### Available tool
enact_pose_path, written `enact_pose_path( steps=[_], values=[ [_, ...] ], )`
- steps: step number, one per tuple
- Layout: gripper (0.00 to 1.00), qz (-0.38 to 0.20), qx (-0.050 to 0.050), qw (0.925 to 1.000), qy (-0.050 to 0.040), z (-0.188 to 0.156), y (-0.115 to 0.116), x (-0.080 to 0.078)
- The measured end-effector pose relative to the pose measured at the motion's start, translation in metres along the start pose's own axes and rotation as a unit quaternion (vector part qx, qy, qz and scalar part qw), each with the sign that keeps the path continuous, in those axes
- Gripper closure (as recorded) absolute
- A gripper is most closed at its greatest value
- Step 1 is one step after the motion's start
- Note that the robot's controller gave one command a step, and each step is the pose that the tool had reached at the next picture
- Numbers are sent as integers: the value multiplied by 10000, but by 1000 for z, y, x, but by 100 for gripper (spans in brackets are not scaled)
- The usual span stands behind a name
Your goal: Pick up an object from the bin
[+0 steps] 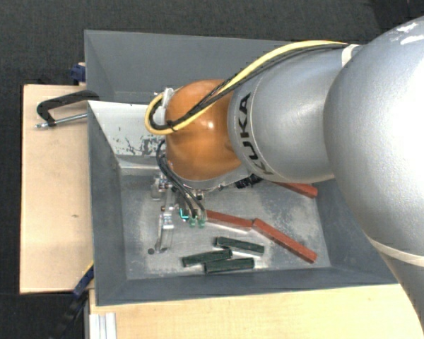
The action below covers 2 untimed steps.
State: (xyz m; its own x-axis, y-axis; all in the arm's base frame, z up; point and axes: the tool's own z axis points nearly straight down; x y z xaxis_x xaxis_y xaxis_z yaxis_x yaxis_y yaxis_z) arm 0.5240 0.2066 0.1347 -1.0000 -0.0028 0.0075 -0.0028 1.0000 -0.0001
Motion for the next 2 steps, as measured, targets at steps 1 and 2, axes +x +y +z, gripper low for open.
enact_pose_path(
  steps=[1, 2],
  values=[
    [0, 11, -10, 10000, -39, -4, -1, -2],
    [0, 1, -10, 10000, -39, -5, -1, -2]
  ],
)
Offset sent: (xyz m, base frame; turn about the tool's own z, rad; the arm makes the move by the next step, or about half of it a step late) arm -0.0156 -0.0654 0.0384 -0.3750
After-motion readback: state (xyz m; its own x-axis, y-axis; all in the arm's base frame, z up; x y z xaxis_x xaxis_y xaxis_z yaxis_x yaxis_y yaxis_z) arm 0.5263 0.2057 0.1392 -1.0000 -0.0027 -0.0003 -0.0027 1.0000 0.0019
